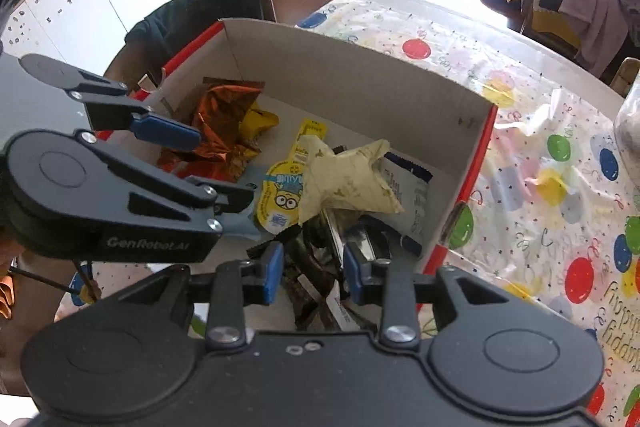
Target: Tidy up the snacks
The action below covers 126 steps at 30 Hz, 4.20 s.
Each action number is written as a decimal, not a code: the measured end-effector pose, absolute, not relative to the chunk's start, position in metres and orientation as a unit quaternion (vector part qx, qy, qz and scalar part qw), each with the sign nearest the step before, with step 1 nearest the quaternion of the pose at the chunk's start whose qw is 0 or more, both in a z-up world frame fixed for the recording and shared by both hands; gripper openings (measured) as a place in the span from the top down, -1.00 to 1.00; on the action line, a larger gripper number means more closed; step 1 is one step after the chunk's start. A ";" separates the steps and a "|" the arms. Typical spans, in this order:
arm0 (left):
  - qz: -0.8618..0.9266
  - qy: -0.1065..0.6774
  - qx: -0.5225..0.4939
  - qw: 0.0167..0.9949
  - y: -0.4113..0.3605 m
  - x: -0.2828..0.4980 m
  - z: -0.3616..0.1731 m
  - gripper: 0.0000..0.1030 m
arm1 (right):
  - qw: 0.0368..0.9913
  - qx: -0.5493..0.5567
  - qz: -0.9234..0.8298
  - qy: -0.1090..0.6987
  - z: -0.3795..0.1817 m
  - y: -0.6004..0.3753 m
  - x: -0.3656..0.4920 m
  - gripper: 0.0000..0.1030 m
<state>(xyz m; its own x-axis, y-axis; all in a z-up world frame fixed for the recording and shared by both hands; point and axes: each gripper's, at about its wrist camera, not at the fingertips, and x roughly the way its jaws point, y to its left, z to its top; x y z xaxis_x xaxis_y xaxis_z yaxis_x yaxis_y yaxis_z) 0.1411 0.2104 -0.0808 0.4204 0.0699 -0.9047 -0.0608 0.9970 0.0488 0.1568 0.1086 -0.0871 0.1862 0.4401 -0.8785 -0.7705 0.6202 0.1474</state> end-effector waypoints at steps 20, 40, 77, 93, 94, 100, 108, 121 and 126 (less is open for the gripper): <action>0.062 0.433 -0.029 0.899 0.212 0.091 -0.029 -0.41 | 0.793 -0.114 0.405 0.441 -0.035 0.069 0.137 0.34; 0.072 0.374 -0.048 0.923 0.198 0.038 -0.006 -0.63 | 0.843 -0.049 0.389 0.367 -0.011 0.017 0.109 -0.44; 0.124 0.359 -0.098 0.920 0.201 0.004 -0.022 -1.00 | 0.854 -0.040 0.401 0.328 -0.016 0.008 0.079 -0.99; 0.131 0.352 -0.089 0.923 0.194 0.005 -0.013 -1.00 | 0.859 -0.018 0.390 0.332 -0.019 -0.002 0.084 -0.99; 0.131 0.351 -0.090 0.923 0.194 0.005 -0.012 -1.00 | 0.859 -0.016 0.388 0.333 -0.020 -0.002 0.084 -0.99; 0.125 0.338 -0.091 0.928 0.189 -0.001 -0.003 -1.00 | 0.864 -0.007 0.381 0.328 -0.018 -0.007 0.084 -0.99; 0.113 0.324 -0.082 0.936 0.179 -0.008 0.007 -1.00 | 0.872 -0.004 0.369 0.322 -0.013 -0.006 0.085 -0.99; 0.108 0.329 -0.093 0.934 0.176 -0.013 0.002 -1.00 | 0.872 -0.002 0.362 0.330 -0.015 -0.005 0.086 -0.99; 0.106 0.332 -0.095 0.932 0.174 -0.014 0.000 -1.00 | 0.871 -0.005 0.358 0.337 -0.018 -0.004 0.086 -0.99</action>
